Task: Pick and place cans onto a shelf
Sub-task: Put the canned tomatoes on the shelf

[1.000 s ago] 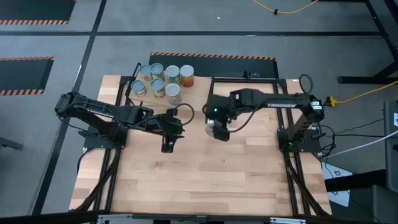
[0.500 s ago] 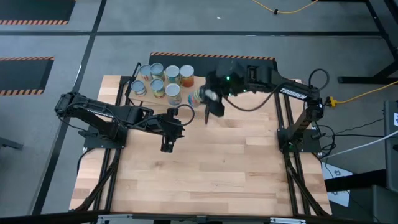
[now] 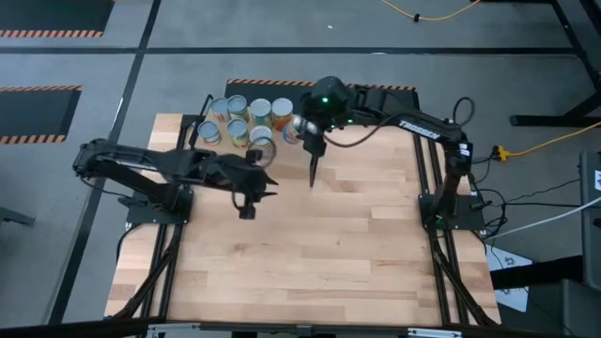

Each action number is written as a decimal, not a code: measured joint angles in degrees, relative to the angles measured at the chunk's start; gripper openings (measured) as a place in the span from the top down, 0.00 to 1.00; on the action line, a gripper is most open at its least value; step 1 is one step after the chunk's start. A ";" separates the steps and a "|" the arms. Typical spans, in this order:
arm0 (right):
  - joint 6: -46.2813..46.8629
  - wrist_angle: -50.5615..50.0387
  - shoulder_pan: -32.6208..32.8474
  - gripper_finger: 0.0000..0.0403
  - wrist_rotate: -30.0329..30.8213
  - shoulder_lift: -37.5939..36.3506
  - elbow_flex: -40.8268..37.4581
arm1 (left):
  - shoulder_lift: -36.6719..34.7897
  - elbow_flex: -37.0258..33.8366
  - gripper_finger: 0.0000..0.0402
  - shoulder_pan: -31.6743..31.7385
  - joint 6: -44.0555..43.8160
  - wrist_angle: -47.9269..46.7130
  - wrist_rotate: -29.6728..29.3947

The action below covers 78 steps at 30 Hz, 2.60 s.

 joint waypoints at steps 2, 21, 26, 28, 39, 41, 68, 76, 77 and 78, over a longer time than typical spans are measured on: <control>-0.30 -0.06 -0.42 0.20 -0.02 1.06 -0.02 | -2.75 0.00 0.73 0.60 0.68 -0.81 0.21; -2.92 -0.08 -0.94 0.20 -0.55 6.19 -0.04 | -29.30 -14.45 0.73 0.33 -0.90 3.38 2.79; -2.76 -0.46 -1.02 0.20 -1.51 6.19 -0.04 | -38.03 -26.45 0.73 0.37 -1.11 13.03 2.72; -2.70 -0.48 -1.02 0.20 -1.63 6.19 -0.04 | -41.63 -30.28 0.73 0.37 -1.17 16.14 2.72; -2.54 -1.41 -1.04 0.20 -2.04 6.19 -0.04 | -57.52 -43.64 0.73 0.37 -4.17 20.29 1.11; -2.00 -1.88 -1.05 0.20 -2.59 6.19 -0.04 | -59.68 -45.03 0.73 0.37 -4.77 20.25 1.14; -1.28 -2.51 -1.29 0.20 -5.05 6.21 -0.04 | -64.59 -62.14 0.73 0.37 -5.36 38.86 1.16; -1.28 -2.53 -1.29 0.20 -5.05 6.21 -0.04 | -64.46 -62.36 0.73 0.37 -5.53 39.54 1.17; -1.35 -2.53 -1.29 0.20 -5.05 6.21 -0.04 | -64.46 -62.36 0.73 0.37 -5.53 39.51 1.17; -1.49 -2.53 -1.29 0.20 -5.05 6.21 -0.04 | -64.46 -62.36 0.73 0.37 -5.53 39.51 1.17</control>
